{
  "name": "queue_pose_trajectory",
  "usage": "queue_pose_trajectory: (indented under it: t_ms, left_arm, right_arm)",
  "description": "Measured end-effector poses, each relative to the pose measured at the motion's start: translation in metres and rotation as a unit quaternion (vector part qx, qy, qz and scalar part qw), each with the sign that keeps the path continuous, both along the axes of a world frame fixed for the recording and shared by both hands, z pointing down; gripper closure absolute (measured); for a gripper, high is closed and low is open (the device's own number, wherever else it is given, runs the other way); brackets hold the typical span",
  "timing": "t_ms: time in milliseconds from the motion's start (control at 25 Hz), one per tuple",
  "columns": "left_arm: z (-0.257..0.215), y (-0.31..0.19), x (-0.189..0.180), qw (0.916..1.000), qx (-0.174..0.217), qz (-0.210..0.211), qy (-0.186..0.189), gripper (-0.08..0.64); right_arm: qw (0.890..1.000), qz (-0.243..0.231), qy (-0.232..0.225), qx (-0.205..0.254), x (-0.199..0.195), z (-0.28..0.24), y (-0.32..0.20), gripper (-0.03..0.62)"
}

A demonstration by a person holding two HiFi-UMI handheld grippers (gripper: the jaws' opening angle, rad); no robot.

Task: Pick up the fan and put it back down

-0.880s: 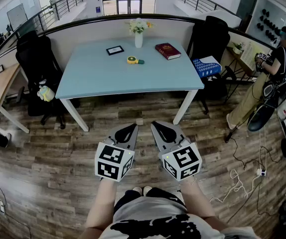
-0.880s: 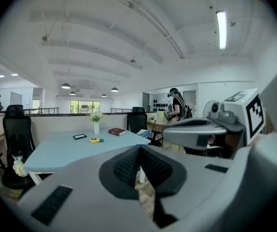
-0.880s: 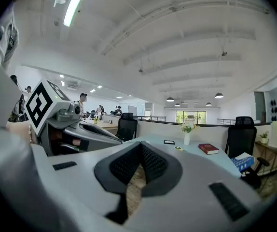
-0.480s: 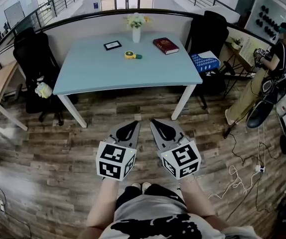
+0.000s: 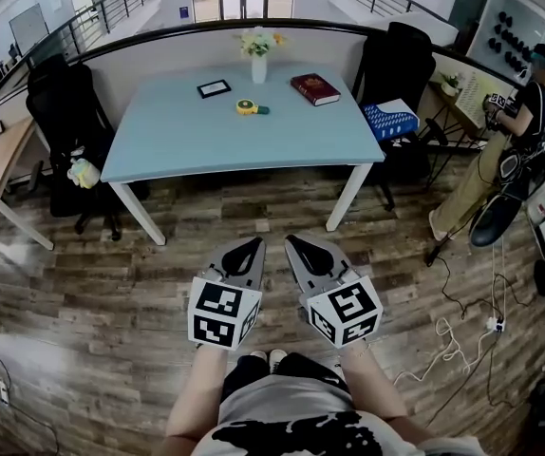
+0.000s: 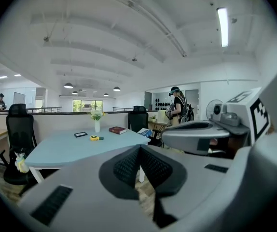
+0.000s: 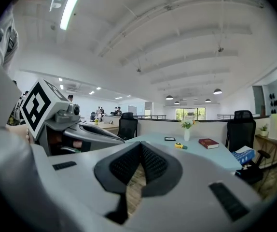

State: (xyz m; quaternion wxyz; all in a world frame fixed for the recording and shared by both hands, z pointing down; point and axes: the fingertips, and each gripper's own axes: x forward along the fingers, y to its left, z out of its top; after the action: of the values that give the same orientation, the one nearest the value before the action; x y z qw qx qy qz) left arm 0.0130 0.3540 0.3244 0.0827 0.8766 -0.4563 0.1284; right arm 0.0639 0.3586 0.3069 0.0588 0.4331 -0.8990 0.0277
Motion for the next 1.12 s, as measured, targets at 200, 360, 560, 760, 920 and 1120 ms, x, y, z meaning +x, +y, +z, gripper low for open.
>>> queue_pose_trajectory:
  t_ms: [200,360,560,760,920,1120]
  left_arm:
    - [-0.003,0.001,0.013,0.9995,0.013,0.014,-0.025,0.549]
    - [0.004,0.001,0.024,0.9996,0.004,0.014,-0.024,0.549]
    - [0.008,0.000,0.039,0.9998,-0.006,0.017,-0.007,0.549]
    - [0.014,-0.009,0.049,0.9999,-0.011,0.006,0.000,0.549]
    - [0.022,-0.016,0.051,0.9997,-0.018,0.007,-0.014,0.549]
    - [0.031,-0.033,0.056,0.9994,-0.028,0.012,-0.015,0.549]
  right_arm:
    - [1.000,-0.014,0.007,-0.006,0.009,0.005,0.000,0.558]
    - [1.000,-0.010,0.008,-0.003,0.025,0.009,-0.001,0.520]
    - [1.000,-0.020,0.009,-0.004,0.039,0.014,-0.001,0.483]
    - [1.000,-0.009,-0.004,-0.003,0.051,0.015,-0.011,0.411]
    - [1.000,-0.018,-0.001,-0.011,0.048,0.021,-0.018,0.342]
    - [1.000,-0.017,0.007,-0.022,0.049,0.029,-0.037,0.302]
